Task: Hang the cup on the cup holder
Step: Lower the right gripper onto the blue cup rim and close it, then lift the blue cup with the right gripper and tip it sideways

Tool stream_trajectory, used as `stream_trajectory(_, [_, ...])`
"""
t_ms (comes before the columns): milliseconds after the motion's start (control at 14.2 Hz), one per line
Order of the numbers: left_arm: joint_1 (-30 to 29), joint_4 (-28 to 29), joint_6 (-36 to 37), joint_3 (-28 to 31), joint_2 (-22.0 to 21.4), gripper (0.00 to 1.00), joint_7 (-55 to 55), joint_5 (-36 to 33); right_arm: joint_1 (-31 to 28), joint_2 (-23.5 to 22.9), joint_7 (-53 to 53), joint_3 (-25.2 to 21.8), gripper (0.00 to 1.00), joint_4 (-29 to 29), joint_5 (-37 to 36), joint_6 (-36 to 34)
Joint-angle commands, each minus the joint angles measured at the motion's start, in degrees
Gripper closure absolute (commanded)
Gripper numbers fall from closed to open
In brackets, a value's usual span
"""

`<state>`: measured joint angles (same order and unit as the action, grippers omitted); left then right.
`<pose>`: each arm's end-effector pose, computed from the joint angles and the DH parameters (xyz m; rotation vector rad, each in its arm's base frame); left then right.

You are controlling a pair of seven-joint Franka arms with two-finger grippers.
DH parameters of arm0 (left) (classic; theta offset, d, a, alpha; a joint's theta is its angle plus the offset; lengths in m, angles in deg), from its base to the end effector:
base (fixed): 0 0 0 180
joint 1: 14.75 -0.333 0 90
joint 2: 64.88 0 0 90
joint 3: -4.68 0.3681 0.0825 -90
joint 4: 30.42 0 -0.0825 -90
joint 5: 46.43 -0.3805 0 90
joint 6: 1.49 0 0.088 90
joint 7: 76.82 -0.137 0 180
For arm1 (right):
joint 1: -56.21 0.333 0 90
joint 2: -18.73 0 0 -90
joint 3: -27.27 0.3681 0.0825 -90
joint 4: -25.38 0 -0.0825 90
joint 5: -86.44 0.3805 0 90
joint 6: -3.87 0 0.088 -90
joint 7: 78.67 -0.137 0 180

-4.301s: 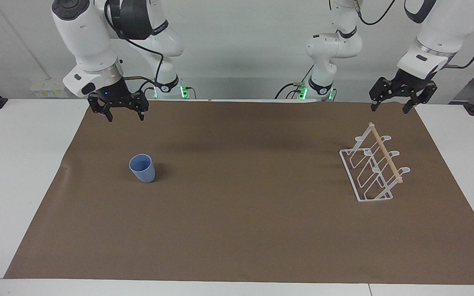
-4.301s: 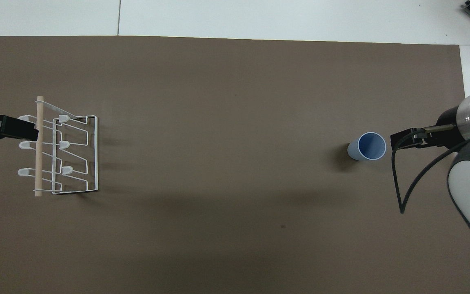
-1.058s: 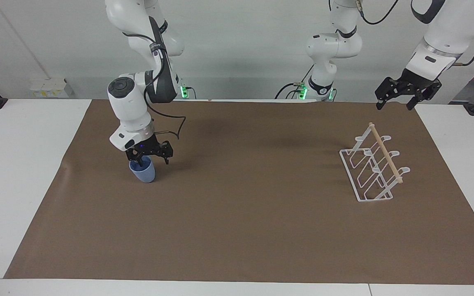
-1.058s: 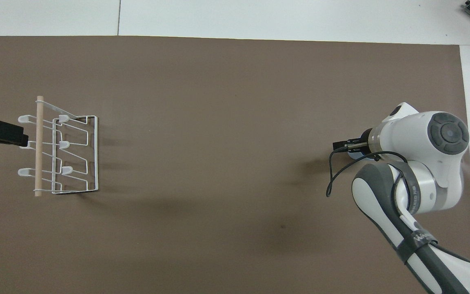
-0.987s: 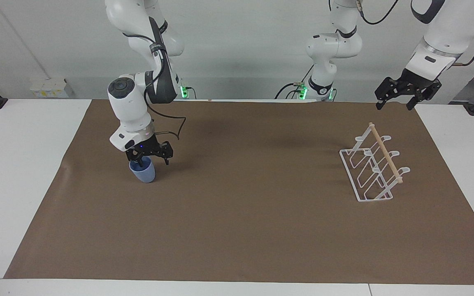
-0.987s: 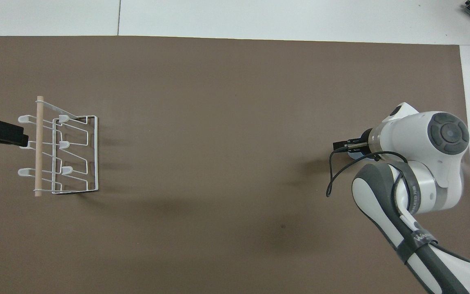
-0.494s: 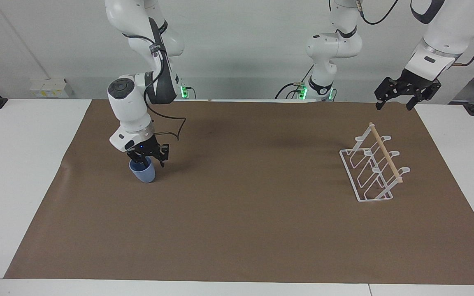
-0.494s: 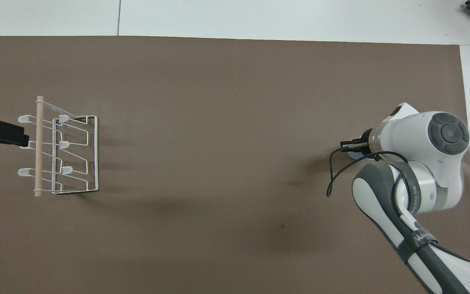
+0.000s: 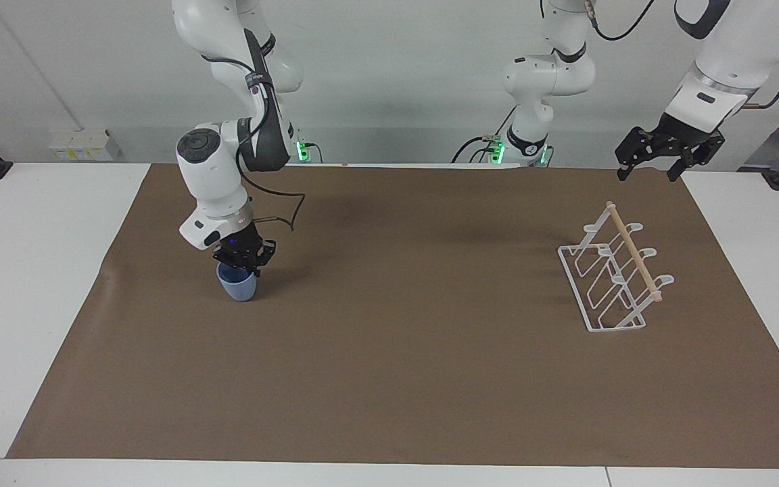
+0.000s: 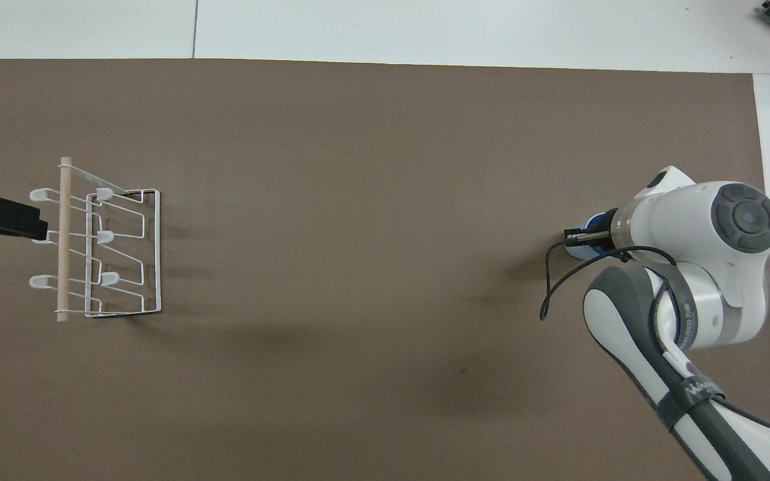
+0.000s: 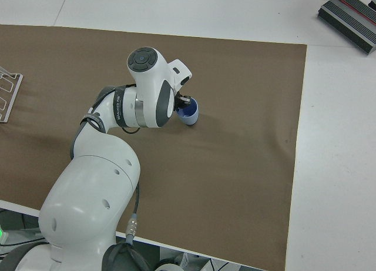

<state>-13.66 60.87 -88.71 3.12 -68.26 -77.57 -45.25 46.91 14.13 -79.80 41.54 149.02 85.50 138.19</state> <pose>0.5235 -0.0276 0.6636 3.1214 -0.0939 -0.0193 0.5616 0.0465 0.3970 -3.1216 -0.1187 -0.1691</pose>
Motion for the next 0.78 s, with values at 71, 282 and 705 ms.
stream_trajectory(71, [0.13,1.78,-0.15,-0.02,-1.63,0.0,0.49,-0.3,-1.16,-0.24,1.75,0.5,1.0,0.2,1.11,-0.1])
stream_trajectory(282, [0.13,1.78,-0.15,-0.02,-1.55,0.0,0.4,-0.3,-1.25,-0.24,1.66,0.5,1.0,-3.13,1.11,-4.22])
stream_trajectory(705, [0.13,1.78,-0.23,0.07,-1.63,0.0,0.4,-0.3,-1.95,0.2,1.75,0.5,1.0,-12.79,0.59,-15.81])
